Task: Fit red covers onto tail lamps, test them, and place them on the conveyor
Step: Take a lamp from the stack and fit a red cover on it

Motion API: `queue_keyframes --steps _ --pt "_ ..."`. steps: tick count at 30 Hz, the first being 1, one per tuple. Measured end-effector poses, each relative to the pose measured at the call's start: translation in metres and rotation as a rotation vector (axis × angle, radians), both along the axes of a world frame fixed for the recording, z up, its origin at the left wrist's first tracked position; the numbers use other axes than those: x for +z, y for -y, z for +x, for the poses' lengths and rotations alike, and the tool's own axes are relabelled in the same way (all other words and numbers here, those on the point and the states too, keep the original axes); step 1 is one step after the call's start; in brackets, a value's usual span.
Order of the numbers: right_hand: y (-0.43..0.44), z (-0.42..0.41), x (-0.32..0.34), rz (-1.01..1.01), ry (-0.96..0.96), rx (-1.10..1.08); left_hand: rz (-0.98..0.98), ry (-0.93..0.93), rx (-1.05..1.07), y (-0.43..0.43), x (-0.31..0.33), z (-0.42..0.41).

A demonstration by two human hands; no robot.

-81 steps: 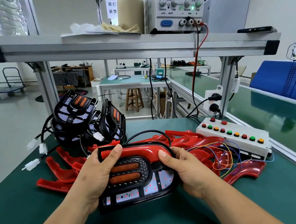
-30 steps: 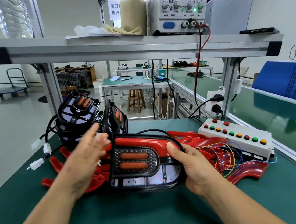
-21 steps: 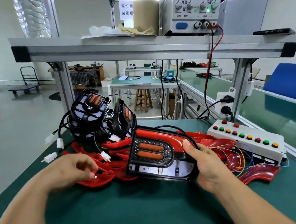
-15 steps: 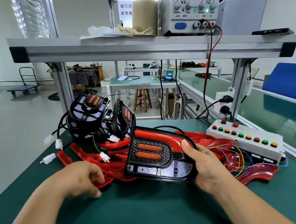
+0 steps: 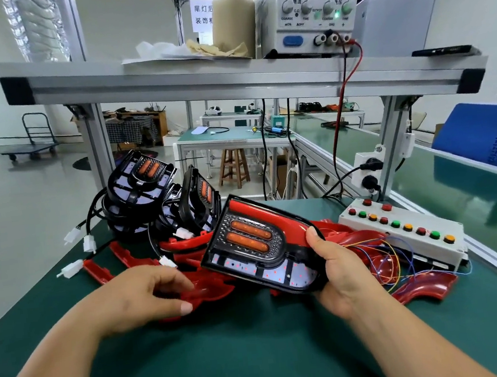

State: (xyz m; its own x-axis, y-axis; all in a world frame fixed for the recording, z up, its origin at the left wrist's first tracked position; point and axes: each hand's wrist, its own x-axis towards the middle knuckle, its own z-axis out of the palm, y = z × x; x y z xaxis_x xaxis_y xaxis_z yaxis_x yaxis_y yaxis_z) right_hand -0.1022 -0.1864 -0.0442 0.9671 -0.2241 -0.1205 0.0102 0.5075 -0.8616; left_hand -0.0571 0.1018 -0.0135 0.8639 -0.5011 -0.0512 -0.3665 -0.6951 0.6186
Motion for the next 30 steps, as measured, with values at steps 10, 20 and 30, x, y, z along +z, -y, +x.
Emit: queue_keyframes --steps 10,20,30 --pt "-0.009 -0.01 0.008 -0.119 0.097 0.051 -0.873 -0.43 0.181 0.064 -0.014 -0.02" --pt "0.064 -0.028 0.043 -0.867 -0.008 -0.155 -1.28 -0.567 0.264 0.075 -0.015 -0.015" --pt "0.042 -0.011 0.013 -1.763 -0.142 0.03 -1.371 -0.643 0.31 0.076 -0.02 -0.013"
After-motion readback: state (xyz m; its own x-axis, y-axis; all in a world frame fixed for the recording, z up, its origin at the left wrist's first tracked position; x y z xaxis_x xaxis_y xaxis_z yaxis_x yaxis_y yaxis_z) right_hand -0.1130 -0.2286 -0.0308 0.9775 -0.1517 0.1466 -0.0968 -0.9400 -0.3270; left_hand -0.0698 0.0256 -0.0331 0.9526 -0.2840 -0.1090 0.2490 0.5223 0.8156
